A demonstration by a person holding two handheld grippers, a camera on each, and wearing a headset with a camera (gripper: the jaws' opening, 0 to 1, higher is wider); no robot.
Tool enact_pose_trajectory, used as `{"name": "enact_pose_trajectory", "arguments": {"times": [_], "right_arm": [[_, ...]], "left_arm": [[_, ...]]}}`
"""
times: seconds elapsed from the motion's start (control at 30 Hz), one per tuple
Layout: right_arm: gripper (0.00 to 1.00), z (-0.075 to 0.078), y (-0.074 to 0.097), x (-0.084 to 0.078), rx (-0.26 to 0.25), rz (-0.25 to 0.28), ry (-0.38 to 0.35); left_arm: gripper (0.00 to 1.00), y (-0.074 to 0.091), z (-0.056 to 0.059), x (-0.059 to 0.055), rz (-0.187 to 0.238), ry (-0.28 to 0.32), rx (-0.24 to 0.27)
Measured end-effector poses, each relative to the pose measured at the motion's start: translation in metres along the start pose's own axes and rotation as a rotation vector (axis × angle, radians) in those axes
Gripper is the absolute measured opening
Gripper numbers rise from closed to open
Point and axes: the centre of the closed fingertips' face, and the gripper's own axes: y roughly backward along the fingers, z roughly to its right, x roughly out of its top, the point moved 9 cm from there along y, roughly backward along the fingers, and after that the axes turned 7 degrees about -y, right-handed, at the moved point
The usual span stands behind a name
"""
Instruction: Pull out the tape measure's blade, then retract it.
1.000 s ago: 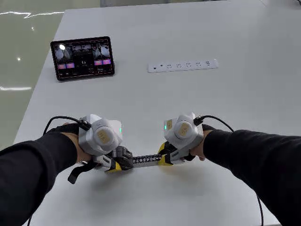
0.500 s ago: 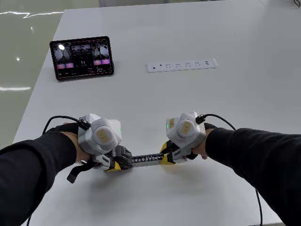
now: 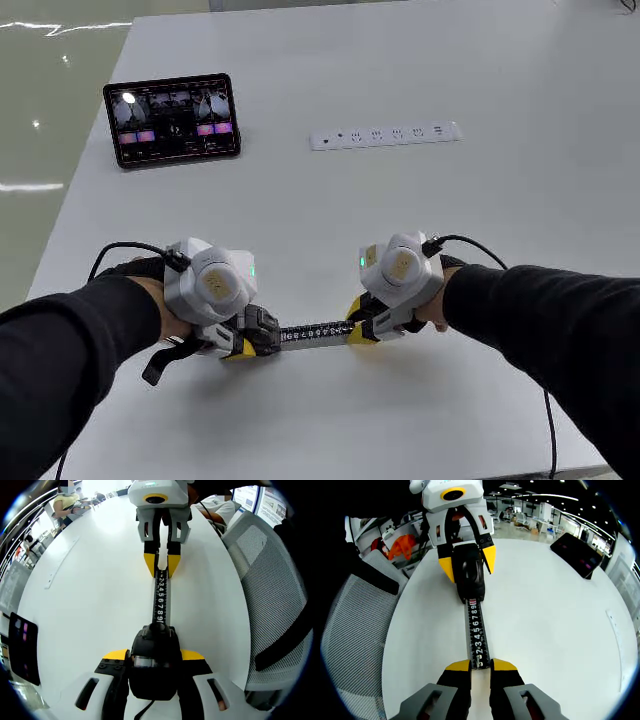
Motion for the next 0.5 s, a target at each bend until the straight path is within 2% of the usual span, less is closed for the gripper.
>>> {"name": "enact_pose_trajectory", "arguments": {"times": [0.5], "right_arm": [[0.09, 0.0009, 0.0050, -0.0058, -0.002, -0.005, -0.009]], "left_arm": [[0.32, -0.0004, -0.0005, 0.0000, 0.002, 0.003, -0.001]]}}
